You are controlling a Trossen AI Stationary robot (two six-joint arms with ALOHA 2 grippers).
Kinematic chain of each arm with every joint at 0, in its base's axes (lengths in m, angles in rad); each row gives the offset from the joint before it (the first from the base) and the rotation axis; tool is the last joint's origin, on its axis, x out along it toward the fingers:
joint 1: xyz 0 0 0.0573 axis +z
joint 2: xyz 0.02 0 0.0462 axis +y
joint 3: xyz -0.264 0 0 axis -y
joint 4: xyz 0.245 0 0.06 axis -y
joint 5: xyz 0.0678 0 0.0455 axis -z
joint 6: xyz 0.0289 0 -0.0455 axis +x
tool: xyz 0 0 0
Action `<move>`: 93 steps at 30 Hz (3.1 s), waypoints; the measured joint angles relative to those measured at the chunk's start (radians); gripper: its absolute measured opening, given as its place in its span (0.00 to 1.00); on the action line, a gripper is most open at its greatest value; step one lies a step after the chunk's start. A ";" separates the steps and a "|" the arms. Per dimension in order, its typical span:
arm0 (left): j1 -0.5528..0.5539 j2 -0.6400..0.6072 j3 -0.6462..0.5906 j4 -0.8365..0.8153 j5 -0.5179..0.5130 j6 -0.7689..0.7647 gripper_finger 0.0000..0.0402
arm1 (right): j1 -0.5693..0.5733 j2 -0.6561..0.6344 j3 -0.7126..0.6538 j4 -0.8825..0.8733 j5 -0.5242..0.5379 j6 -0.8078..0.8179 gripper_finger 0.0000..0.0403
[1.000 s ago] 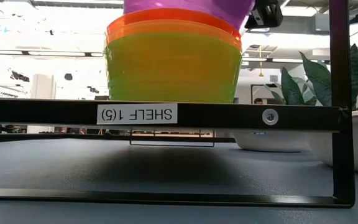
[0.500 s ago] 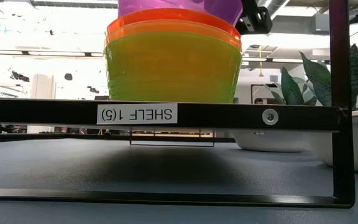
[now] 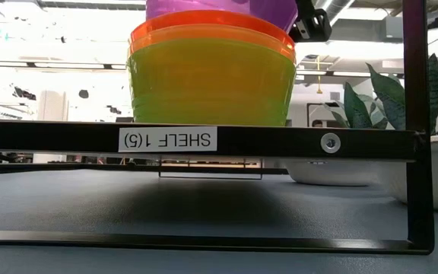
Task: Place and stack bowls onto a shelf
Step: Stack the violet bowl on top of the orange bowl on the shelf, then remove the top white bowl from the stacked bowl
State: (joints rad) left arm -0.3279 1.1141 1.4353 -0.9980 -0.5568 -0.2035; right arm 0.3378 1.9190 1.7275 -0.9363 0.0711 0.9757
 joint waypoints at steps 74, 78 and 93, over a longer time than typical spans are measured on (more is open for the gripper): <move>0.000 0.000 0.000 -0.044 0.047 -0.030 0.46 | -0.042 -0.141 -0.024 -0.584 0.242 -0.042 0.48; 0.000 0.000 0.000 -0.044 0.047 -0.040 0.46 | -0.044 -0.149 -0.177 -0.429 0.215 -0.132 0.49; 0.000 0.000 0.000 -0.051 0.055 -0.079 0.46 | -0.152 -0.149 -0.414 -0.140 0.084 -0.462 0.49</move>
State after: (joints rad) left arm -0.3275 1.1141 1.4353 -1.0491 -0.5018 -0.2827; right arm 0.1853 1.7699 1.3135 -1.0767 0.1556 0.5135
